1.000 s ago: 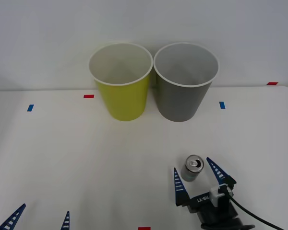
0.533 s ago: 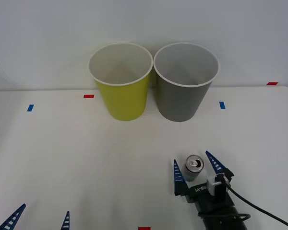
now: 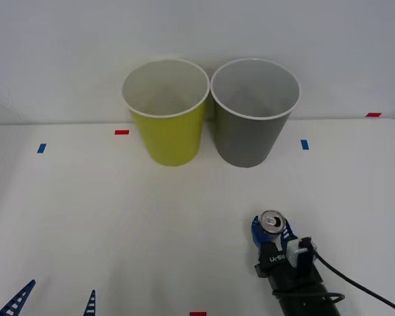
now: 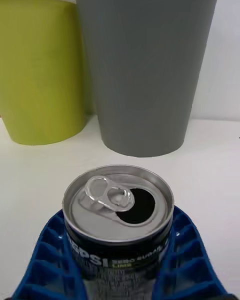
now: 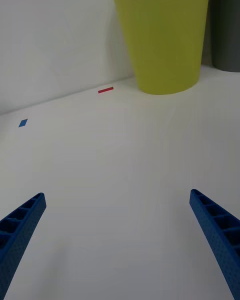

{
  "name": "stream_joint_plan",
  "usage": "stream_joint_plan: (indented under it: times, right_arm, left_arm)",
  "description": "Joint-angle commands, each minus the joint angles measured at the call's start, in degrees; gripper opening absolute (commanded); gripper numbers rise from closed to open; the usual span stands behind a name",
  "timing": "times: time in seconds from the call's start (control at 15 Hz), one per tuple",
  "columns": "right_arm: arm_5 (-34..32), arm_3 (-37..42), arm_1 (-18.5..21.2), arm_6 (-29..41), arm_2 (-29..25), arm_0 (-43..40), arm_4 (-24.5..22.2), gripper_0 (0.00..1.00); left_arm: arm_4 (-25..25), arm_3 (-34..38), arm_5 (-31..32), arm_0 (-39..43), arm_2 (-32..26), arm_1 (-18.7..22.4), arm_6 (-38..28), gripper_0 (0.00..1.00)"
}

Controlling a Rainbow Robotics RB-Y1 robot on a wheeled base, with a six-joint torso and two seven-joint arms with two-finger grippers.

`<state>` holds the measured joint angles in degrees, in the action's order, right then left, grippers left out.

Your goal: Put cans in the gray bin and PET bottles in the light green bin.

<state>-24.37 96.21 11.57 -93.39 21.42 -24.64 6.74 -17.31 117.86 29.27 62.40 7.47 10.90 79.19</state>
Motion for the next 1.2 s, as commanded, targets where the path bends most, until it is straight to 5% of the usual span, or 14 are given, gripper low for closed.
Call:
stream_joint_plan:
  times: [0.07,0.47,0.87,1.2]
  right_arm:
    - [0.03,0.47,0.03,0.75,0.11,-0.14,0.82,0.04]
    - [21.3,19.63,4.51,1.63,-0.33,-3.04,1.96,0.01]
    - [51.0,40.11,5.48,3.3,-1.39,0.74,2.58,0.01]
    - [67.0,45.73,3.98,10.33,-3.76,10.49,3.19,0.01]
  left_arm:
    - [0.0,0.0,0.0,0.0,0.0,0.0,0.0,1.0]
    - [0.0,0.0,0.0,0.0,0.0,0.0,0.0,1.0]
    - [0.0,0.0,0.0,0.0,0.0,0.0,0.0,1.0]
    - [0.0,0.0,0.0,0.0,0.0,0.0,0.0,1.0]
